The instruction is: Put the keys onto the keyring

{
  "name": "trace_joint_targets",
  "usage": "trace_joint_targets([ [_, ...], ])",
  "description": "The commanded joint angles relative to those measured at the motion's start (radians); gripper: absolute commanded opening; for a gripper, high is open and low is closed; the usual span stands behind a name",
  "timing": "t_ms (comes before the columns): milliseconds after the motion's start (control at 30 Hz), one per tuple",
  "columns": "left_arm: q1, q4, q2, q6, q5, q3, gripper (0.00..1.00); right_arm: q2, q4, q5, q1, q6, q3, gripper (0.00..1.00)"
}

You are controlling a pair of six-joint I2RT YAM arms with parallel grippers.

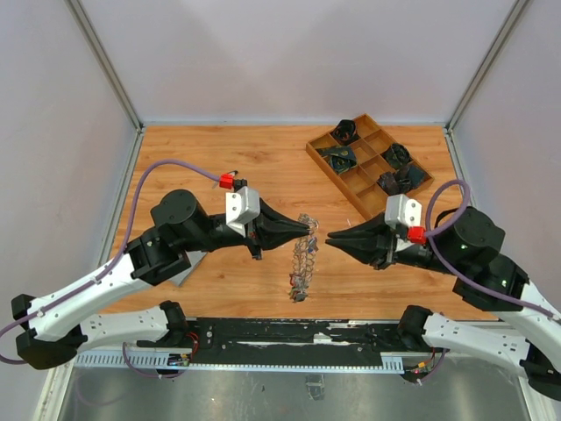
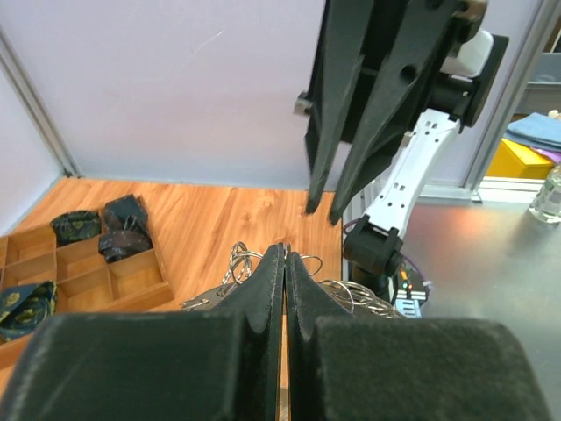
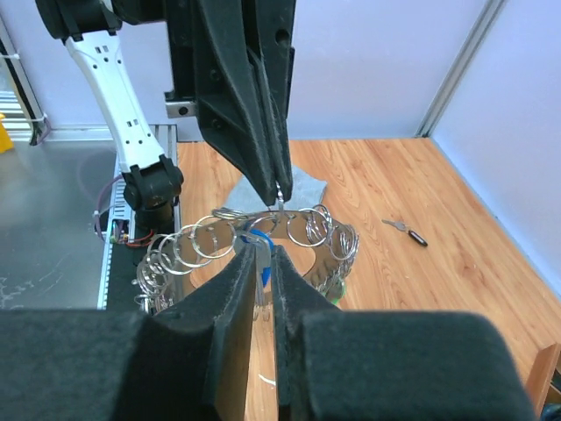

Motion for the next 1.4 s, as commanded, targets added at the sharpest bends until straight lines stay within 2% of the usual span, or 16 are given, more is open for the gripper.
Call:
trace_joint_targets([
  [0, -0.008, 0.128, -0.03, -0.032, 0.039, -0.001, 0.01, 0.048, 0.052, -0.082, 0.016, -0.014, 0.024, 0.13],
  [1367, -0.009, 0.125, -0.022, -0.025, 0.074, -0.003, 0.0, 0.107, 0.124, -0.122, 0.016, -0.005, 0.016, 0.17],
])
